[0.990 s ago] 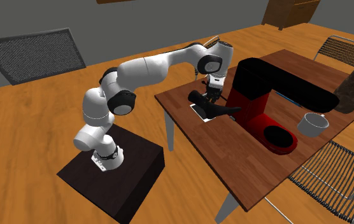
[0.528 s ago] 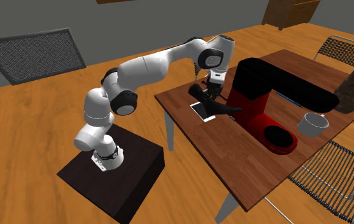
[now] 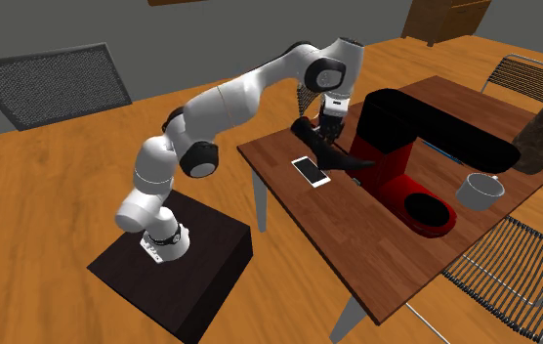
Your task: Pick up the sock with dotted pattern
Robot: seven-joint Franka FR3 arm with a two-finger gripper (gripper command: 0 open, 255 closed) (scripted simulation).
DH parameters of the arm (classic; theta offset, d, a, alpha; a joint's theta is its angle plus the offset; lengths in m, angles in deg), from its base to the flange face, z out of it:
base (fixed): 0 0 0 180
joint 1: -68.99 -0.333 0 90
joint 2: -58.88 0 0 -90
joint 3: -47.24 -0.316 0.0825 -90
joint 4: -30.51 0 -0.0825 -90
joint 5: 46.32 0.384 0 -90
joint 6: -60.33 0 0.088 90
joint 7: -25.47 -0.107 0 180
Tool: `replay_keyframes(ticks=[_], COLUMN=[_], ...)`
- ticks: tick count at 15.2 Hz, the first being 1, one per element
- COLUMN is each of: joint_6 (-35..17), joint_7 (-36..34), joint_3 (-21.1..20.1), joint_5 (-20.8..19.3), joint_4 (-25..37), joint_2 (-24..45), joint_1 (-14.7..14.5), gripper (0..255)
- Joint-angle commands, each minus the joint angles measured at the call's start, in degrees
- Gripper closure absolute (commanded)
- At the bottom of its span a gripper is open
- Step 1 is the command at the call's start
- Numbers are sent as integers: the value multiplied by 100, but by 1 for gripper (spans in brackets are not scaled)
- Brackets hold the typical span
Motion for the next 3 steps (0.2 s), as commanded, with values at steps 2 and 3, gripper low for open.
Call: replay_keyframes(ticks=[2,3], joint_6=[354,354], joint_7=[33,34], joint_3=[57,58], joint_5=[-148,-148], joint_4=[595,596], joint_2=[221,221], joint_1=[-254,-255], gripper=[255,255])
